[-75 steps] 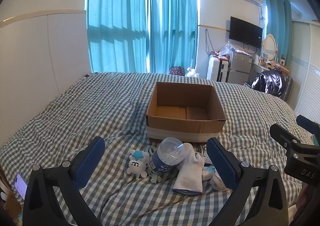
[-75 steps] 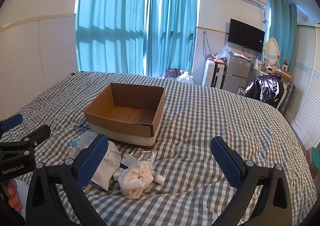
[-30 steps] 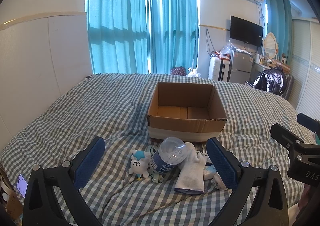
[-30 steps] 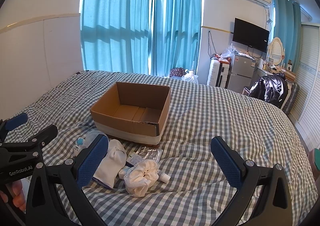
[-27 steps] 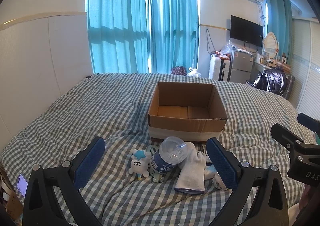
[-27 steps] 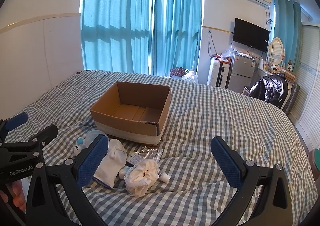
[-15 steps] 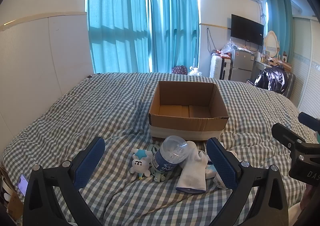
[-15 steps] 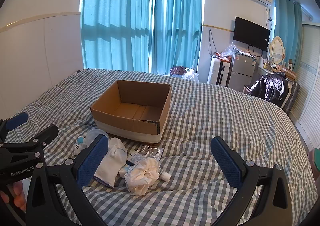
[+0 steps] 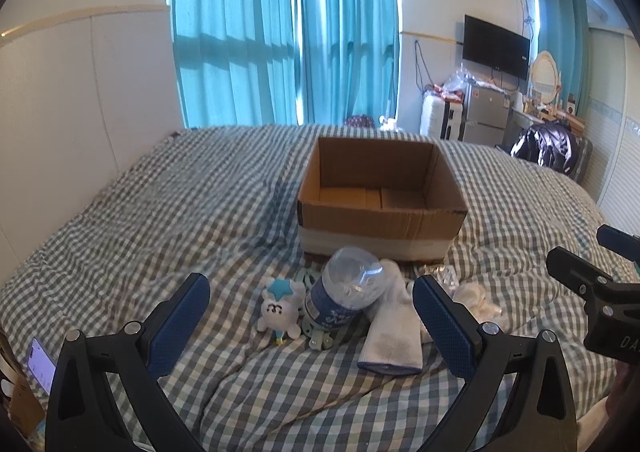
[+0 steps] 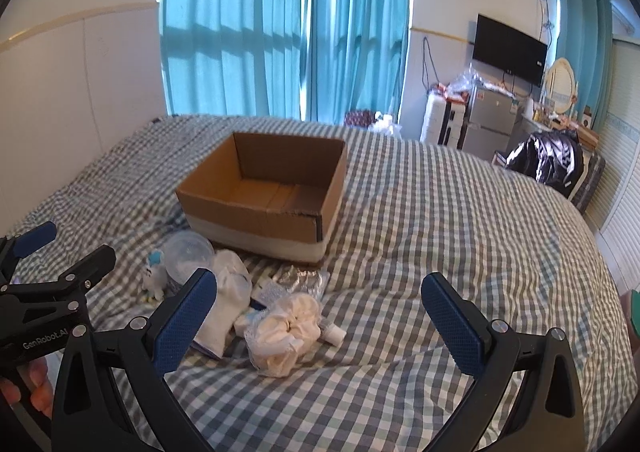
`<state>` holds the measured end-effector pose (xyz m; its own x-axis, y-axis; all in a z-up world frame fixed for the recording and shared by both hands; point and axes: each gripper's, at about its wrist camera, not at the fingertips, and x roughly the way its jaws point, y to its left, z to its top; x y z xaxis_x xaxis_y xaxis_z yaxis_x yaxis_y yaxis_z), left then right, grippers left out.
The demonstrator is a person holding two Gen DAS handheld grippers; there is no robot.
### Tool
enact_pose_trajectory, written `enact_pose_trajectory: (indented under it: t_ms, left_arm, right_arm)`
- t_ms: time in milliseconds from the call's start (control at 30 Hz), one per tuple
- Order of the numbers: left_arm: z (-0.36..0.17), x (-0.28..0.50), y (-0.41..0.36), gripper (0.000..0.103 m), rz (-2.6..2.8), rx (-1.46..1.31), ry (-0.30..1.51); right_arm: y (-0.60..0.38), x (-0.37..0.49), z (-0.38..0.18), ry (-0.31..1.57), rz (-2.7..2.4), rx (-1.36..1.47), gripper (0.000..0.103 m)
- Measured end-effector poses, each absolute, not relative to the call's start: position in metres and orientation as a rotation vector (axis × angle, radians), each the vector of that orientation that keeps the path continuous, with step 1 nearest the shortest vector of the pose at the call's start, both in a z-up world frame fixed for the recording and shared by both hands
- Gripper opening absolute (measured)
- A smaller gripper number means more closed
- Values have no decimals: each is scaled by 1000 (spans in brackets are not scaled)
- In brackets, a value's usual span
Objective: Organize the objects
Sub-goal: 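Grasp the white sock with the left gripper while the right grasps the cream lace cloth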
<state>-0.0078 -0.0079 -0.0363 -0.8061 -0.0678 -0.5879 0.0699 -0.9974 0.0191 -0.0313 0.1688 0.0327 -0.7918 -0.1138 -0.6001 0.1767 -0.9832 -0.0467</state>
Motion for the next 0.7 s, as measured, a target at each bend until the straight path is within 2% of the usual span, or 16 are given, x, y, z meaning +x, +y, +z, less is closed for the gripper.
enact_pose_trajectory:
  t_ms: [267, 467, 567, 600, 633, 667, 700]
  left_arm:
    - [-80, -22, -11, 103, -2892, 1100, 16]
    - [-115, -37, -5, 103, -2848, 1271, -6]
    - [-125, -41, -3, 103, -2857, 1310, 16]
    - [-127, -44, -2, 103, -2858, 1320, 16]
    - [-129, -46, 0, 103, -2858, 1331, 14]
    - [-131, -47, 1, 103, -2856, 1340, 11]
    - [-132, -49, 3, 103, -2855, 1352, 10]
  right_arm:
    - [166, -58, -16, 187, -2726, 1161, 102]
    - [155, -78, -57, 185, -2630, 1342, 96]
    - [144, -85, -74, 207, -2578, 1388, 89]
    - [142, -87, -80, 209, -2562, 1406, 81]
    - [141, -90, -85, 217, -2545, 1430, 66]
    - [140, -92, -88, 229, -2537, 1451, 55]
    - [139, -93, -89, 238, -2538, 1463, 32]
